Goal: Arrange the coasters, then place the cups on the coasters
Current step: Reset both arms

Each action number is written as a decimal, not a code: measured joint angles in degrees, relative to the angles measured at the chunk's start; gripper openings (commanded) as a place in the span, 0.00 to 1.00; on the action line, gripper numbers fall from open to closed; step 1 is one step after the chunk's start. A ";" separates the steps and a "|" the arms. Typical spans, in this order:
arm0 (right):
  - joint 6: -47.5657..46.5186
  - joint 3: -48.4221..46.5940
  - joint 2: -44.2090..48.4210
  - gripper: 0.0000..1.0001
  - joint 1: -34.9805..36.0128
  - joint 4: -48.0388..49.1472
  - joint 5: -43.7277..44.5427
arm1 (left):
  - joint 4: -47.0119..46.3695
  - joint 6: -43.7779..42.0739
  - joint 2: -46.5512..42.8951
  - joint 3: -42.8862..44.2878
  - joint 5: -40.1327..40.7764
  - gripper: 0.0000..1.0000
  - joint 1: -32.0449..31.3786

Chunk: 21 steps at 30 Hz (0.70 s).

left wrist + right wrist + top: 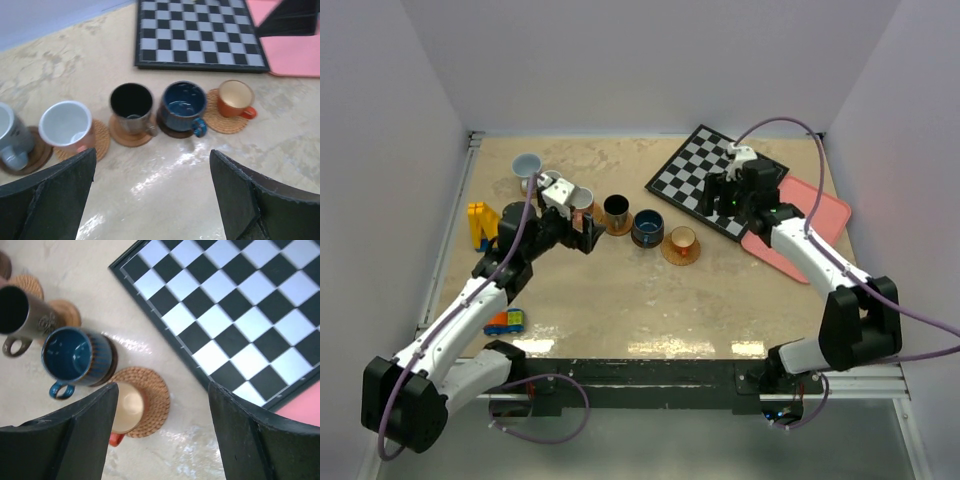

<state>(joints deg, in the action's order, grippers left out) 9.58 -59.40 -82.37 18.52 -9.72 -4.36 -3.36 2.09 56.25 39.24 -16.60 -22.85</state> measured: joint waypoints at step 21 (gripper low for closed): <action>3.19 9.90 27.63 0.78 -16.68 14.88 3.74 | -3.56 11.63 -19.32 -2.95 22.45 1.00 20.68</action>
<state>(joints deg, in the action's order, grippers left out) 12.78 -49.50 -54.74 1.85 5.17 -0.62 -6.92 13.72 36.93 36.29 5.85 -2.17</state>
